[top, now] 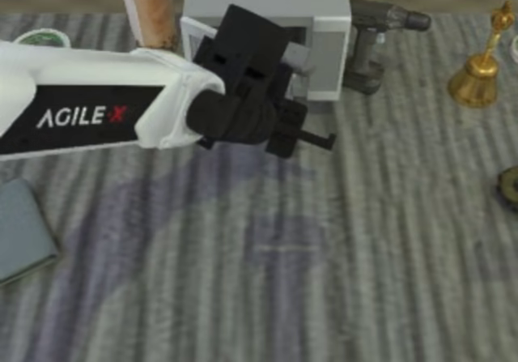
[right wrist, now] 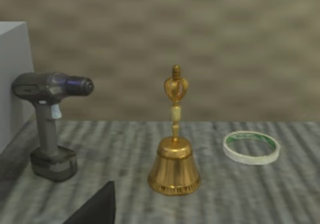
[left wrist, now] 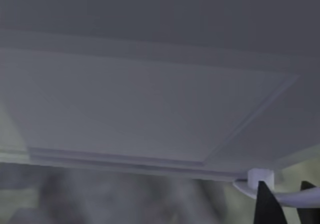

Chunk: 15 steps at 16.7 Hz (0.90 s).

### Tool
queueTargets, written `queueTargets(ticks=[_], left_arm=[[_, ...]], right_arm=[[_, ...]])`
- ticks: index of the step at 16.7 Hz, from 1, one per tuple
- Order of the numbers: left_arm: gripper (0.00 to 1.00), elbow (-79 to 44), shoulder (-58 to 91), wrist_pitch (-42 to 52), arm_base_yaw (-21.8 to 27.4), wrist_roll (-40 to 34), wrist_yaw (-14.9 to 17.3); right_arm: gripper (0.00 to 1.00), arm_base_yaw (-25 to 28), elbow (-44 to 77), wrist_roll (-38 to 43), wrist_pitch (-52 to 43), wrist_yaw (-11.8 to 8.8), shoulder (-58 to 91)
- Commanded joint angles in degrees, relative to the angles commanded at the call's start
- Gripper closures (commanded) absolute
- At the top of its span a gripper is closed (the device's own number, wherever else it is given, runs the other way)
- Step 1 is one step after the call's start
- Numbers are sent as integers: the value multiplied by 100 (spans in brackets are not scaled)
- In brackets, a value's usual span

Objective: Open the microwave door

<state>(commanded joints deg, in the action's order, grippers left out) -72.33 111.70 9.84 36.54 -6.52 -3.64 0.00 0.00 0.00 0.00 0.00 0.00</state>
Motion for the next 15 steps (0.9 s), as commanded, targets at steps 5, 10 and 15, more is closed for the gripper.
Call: queueTargets(ticks=[5, 10, 15], left_arm=[[100, 0, 0, 0, 0, 0, 0], [100, 0, 0, 0, 0, 0, 0], [100, 3, 6, 4, 42, -18, 61]], right_arm=[[0, 0, 0, 0, 0, 0, 0], [0, 0, 0, 0, 0, 0, 0], [0, 0, 0, 0, 0, 0, 0]])
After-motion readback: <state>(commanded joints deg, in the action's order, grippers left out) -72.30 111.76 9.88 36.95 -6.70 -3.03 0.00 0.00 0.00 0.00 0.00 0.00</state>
